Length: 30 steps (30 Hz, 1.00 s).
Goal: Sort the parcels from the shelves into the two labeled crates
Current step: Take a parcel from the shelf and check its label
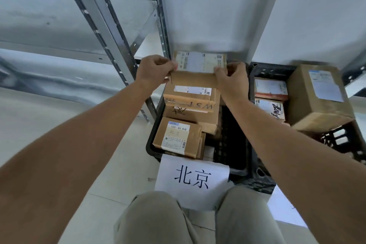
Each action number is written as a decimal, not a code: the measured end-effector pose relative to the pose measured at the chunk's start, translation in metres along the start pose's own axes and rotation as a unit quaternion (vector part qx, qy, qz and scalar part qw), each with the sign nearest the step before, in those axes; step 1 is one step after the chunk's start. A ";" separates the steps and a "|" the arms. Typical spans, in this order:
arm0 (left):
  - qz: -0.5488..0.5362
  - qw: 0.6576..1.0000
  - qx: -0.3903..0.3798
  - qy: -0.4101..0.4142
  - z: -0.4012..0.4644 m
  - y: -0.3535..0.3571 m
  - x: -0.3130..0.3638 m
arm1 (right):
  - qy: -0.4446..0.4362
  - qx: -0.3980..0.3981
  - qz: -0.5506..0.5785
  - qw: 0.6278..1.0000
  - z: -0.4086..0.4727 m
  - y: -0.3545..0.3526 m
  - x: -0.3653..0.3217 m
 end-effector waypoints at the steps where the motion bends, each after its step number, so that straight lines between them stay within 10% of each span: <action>1: -0.015 1.000 -0.003 -0.015 -0.012 -0.003 -0.003 | 0.008 -0.004 0.006 1.000 -0.010 0.000 0.007; 30: 0.008 0.988 -0.069 -0.139 -0.045 0.005 -0.110 | 0.106 -0.041 -0.081 0.990 -0.038 0.045 0.112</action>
Point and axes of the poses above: each hand's wrist, its own z-axis towards the middle knuckle, its own y-axis out of the palm, x = y × z, the point moved 5 cm from there along z, towards the middle knuckle, and after that the axes turned 10 degrees about y, right-handed, at the moved point
